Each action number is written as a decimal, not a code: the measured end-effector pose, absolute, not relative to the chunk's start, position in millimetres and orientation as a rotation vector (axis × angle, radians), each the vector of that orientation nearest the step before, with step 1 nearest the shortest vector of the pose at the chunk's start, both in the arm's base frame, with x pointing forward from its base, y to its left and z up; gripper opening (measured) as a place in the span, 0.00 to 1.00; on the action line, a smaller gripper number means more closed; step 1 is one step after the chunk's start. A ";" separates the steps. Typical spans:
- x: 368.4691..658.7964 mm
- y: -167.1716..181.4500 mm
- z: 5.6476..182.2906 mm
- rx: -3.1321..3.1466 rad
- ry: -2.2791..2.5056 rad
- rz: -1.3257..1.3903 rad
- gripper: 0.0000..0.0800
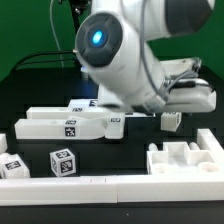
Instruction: Assemble chair
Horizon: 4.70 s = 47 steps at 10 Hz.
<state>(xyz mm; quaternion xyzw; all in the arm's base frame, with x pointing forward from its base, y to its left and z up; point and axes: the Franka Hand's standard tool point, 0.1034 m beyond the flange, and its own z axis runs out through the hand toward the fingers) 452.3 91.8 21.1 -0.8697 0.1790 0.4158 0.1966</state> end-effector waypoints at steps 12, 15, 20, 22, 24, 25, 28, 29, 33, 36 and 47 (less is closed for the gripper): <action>450.2 95.0 9.6 -2.352 0.644 1.330 0.35; 465.5 75.1 41.9 -2.363 0.577 1.244 0.36; 509.2 68.1 87.8 -2.569 0.620 0.799 0.36; 528.4 62.7 83.4 -2.650 0.626 0.623 0.36; 562.0 49.4 105.4 -2.692 0.528 0.471 0.36; 573.0 47.5 110.9 -2.722 0.479 0.382 0.36; 579.2 44.6 105.6 -2.797 0.525 0.107 0.36; 585.6 43.6 106.4 -2.827 0.533 -0.037 0.36; 630.1 81.5 143.5 -2.920 0.357 -0.495 0.36; 627.7 84.5 139.8 -2.890 0.321 -0.767 0.36; 641.8 112.4 108.9 -3.016 -0.131 -0.739 0.36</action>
Offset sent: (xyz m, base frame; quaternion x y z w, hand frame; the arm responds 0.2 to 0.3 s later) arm 0.0202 0.0058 0.0033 0.0181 -0.0833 0.1321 0.9876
